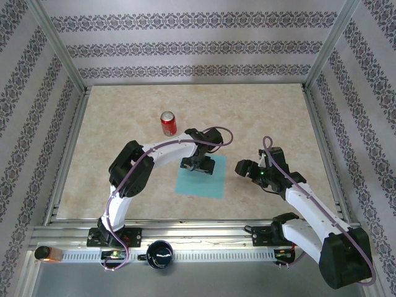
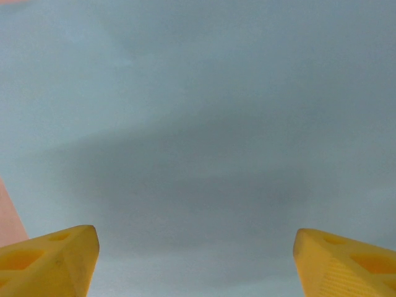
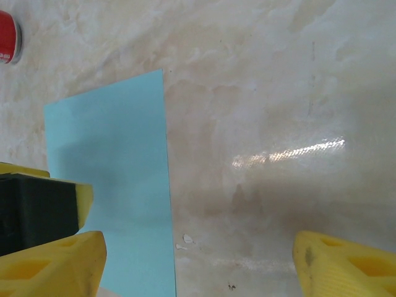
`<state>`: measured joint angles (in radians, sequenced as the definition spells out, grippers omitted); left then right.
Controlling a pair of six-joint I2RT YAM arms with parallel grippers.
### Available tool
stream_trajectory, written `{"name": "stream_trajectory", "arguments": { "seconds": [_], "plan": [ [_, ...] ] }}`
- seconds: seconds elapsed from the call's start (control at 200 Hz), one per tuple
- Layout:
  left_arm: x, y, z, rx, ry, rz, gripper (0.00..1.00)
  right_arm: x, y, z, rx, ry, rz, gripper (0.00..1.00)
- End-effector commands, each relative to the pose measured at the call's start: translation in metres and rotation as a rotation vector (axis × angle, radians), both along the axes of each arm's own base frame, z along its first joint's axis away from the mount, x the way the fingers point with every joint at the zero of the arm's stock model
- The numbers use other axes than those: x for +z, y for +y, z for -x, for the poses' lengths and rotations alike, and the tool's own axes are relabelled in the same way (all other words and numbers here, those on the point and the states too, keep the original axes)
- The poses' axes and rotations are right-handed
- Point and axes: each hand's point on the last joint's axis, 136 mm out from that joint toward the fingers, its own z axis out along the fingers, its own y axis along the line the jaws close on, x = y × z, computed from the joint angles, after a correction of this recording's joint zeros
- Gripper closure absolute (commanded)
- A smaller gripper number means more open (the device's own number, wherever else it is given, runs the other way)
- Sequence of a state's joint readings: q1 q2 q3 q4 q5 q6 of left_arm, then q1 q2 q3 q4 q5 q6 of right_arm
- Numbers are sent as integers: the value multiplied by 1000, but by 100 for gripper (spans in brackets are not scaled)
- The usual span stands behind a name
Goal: Fold a paper plane with a square sheet of paper (pick it up from the middle)
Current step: First fold the square sheet of paper in half at the center of the table.
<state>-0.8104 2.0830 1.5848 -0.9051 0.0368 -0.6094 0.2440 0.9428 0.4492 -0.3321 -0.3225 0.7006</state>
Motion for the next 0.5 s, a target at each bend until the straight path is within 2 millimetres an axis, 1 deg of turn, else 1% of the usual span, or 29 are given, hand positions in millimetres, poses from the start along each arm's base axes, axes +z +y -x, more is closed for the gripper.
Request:
{"name": "stream_trajectory", "arguments": {
  "seconds": [0.0, 0.12, 0.185, 0.28, 0.355, 0.41, 0.495],
  "plan": [
    [-19, 6, 10, 11, 32, -49, 18, -2, 2, 0, 25, -4, -9, 20],
    [-28, 15, 17, 12, 44, -66, 18, -4, 3, 0, 27, 0, -11, 20],
    [-32, 23, 21, 18, 49, -92, 18, -5, 3, 1, 33, 1, -9, 20],
    [-34, 35, 26, 20, 51, -132, 17, -4, 3, 2, 48, 6, 1, 19],
    [-31, 41, 25, 19, 38, -153, 18, -5, 3, 3, 51, 9, 3, 19],
    [-25, 40, 21, 18, 25, -157, 18, -5, 3, 2, 49, 4, -2, 19],
    [-16, 31, 15, 19, 7, -119, 17, -4, 5, 0, 52, -5, -11, 19]
  ]
}}
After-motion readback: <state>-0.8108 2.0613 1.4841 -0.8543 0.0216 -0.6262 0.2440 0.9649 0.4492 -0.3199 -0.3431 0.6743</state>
